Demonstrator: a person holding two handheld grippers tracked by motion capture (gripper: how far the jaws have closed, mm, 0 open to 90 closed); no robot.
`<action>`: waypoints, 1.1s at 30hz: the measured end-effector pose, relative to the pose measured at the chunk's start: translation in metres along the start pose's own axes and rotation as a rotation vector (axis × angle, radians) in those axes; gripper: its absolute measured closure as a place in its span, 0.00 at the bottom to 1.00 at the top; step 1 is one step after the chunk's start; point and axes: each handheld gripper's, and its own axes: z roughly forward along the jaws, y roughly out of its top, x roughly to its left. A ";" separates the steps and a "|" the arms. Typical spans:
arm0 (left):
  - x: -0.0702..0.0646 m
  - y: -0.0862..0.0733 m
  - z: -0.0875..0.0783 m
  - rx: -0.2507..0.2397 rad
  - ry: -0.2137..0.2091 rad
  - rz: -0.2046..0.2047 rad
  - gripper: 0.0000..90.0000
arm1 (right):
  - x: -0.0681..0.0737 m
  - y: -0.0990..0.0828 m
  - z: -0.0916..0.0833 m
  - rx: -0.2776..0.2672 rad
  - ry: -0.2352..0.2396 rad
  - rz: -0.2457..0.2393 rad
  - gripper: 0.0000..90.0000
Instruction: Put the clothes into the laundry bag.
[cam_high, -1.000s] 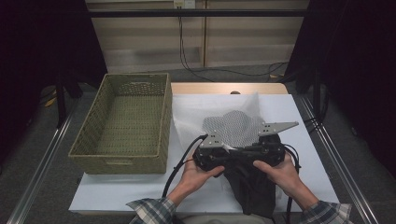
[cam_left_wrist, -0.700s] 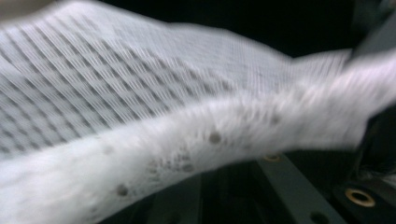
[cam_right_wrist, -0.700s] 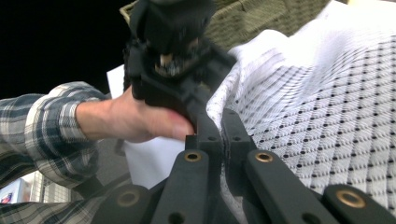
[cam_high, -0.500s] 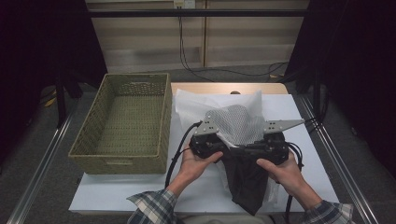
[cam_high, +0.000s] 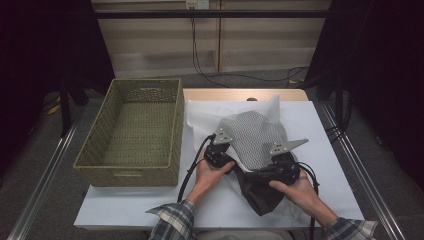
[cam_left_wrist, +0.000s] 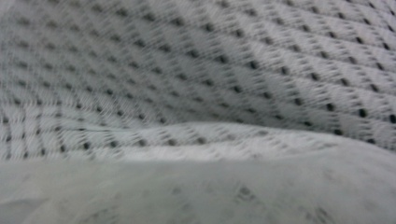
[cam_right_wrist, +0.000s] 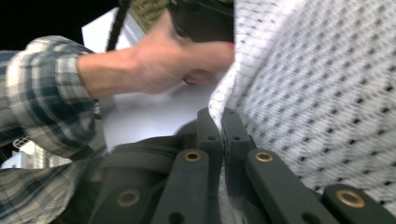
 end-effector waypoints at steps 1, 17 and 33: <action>0.000 0.001 -0.002 0.001 -0.006 0.004 0.92 | -0.001 0.000 -0.001 -0.005 0.003 0.002 0.99; -0.020 -0.017 -0.076 0.071 -0.029 0.149 0.33 | -0.006 -0.003 -0.003 0.005 -0.053 -0.008 0.99; -0.004 -0.033 -0.054 0.124 0.027 0.075 0.67 | -0.004 0.003 -0.012 -0.019 -0.056 -0.023 0.99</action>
